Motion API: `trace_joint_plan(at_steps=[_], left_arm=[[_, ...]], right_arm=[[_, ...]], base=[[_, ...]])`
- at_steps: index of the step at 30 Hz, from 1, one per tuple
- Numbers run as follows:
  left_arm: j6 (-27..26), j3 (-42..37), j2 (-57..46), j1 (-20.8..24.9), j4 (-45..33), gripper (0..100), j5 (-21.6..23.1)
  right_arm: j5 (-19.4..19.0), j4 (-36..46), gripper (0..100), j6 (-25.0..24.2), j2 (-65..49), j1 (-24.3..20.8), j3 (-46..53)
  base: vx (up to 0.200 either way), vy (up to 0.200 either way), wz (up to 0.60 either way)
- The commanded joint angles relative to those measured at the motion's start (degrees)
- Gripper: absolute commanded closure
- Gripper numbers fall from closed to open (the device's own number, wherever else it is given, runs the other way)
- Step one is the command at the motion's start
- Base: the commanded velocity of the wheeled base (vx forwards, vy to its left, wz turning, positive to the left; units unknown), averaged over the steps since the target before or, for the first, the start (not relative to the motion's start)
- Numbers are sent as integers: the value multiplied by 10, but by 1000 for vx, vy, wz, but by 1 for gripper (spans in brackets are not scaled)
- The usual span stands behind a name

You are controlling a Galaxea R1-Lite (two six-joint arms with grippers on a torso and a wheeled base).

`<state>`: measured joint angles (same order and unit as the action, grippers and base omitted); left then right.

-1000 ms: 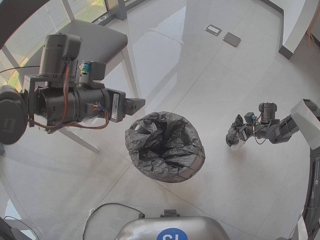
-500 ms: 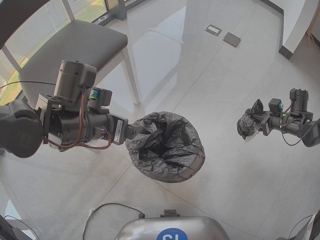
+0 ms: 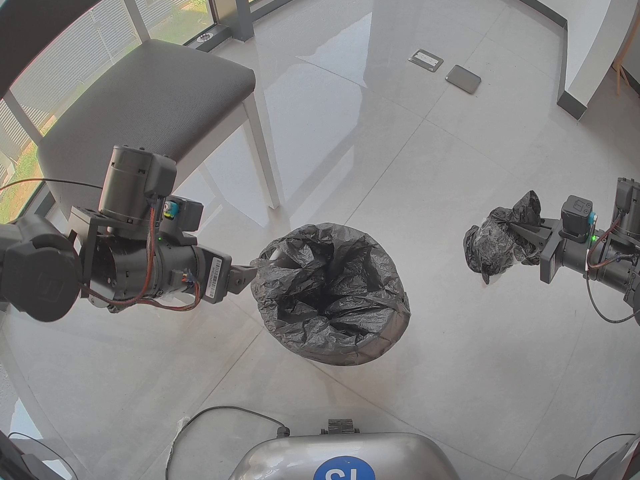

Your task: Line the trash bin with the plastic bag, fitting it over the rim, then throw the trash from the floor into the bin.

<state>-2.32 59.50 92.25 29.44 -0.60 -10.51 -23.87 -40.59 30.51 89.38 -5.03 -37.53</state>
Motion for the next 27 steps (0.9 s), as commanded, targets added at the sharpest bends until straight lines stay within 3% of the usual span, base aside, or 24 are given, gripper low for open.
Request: trace_joint_plan(at_steps=[1, 8, 18, 27], left_arm=[[-5, -25, -11, -6, 3, 0, 0], [-45, -57, -27, -33, 19, 0, 2], [-45, -54, -24, -58, 23, 0, 1], [-46, -55, -27, -74, 22, 0, 0]], right_arm=[[-1, -3, 100, 1, -3, -7, -1], [-1, -4, 100, 0, -3, -40, -17], [-4, 0, 100, -7, 9, -112, -45], [-3, -2, 100, -19, 40, -212, -54]], base=[[0, 0, 0], [0, 0, 0], [0, 0, 0], [0, 0, 0]])
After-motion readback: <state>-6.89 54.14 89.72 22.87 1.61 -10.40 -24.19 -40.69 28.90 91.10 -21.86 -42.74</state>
